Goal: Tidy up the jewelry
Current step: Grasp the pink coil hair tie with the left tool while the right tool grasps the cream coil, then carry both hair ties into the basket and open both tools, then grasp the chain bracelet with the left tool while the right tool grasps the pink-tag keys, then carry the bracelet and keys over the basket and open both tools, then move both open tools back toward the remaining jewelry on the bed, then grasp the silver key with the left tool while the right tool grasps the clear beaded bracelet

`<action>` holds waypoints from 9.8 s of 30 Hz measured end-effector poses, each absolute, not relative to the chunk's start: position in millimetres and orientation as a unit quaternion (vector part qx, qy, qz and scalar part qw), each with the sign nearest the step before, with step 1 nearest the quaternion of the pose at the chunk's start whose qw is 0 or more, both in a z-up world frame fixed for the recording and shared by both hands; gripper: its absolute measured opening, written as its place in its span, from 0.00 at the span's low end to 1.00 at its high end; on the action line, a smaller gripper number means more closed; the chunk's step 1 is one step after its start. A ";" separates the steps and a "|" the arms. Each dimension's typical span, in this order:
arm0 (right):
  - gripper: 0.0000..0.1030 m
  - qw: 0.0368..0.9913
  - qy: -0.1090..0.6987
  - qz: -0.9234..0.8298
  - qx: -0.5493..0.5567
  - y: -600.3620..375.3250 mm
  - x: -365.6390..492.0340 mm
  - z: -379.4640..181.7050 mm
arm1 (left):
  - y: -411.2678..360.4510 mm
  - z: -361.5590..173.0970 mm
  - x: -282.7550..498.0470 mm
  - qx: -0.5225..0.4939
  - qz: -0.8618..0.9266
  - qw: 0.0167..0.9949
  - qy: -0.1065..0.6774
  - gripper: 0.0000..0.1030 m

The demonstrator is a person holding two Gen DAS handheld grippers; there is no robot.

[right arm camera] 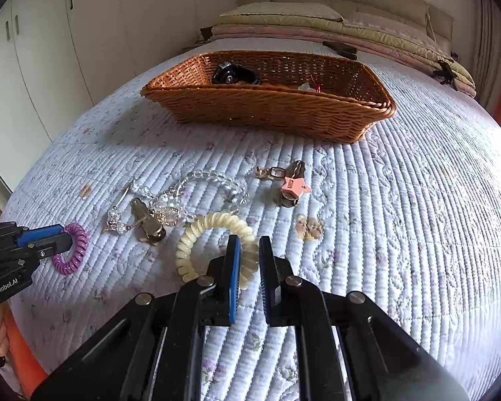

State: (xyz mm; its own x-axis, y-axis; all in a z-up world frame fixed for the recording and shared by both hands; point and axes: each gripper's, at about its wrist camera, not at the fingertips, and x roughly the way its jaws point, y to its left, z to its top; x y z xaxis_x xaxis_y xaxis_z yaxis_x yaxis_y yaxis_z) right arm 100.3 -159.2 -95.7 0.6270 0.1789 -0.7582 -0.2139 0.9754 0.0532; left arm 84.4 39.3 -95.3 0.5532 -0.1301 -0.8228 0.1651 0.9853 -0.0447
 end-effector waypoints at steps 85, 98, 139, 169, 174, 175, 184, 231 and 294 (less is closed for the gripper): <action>0.40 0.945 0.315 0.041 0.077 -215.6 260.8 -3.4 | 4.5 19.7 278.6 -0.111 -0.164 0.928 0.315 0.46; 0.40 0.931 0.348 0.080 0.068 -205.6 132.0 -31.2 | 29.3 -22.2 138.6 -0.099 -0.144 0.925 0.338 0.50; 0.32 0.904 0.426 0.024 -0.011 -171.3 170.6 -105.9 | 0.6 -97.8 125.3 -0.007 -0.107 0.899 0.425 0.13; 0.25 0.931 0.354 0.069 0.053 -201.6 109.0 -69.4 | 50.4 -25.6 114.0 -0.155 -0.257 0.889 0.345 0.09; 0.25 0.935 0.342 0.072 0.055 -205.6 99.8 -59.7 | 41.9 -16.7 112.3 -0.142 -0.262 0.892 0.340 0.09; 0.25 0.936 0.339 0.071 0.054 -206.5 98.5 -57.3 | 40.4 -14.7 113.2 -0.140 -0.262 0.892 0.339 0.09; 0.25 0.949 0.304 0.062 0.049 -216.9 97.6 -22.7 | 18.2 20.8 134.9 -0.117 -0.277 0.904 0.302 0.09; 0.48 0.945 0.322 0.049 0.038 -227.4 253.9 -9.8 | -54.3 16.4 287.0 -0.067 -0.252 0.898 0.354 0.52; 0.47 0.895 0.433 0.108 -0.005 -141.7 166.9 -108.9 | -19.4 -98.1 96.0 0.019 -0.204 0.883 0.423 0.31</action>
State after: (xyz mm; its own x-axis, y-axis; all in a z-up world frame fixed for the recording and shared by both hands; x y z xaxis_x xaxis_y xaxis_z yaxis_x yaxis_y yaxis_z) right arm 166.9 -141.7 -108.9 0.6016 0.1879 -0.7764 -0.1969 0.9768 0.0839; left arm 96.0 -19.4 -98.1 0.5594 -0.3442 -0.7541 0.3758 0.9161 -0.1394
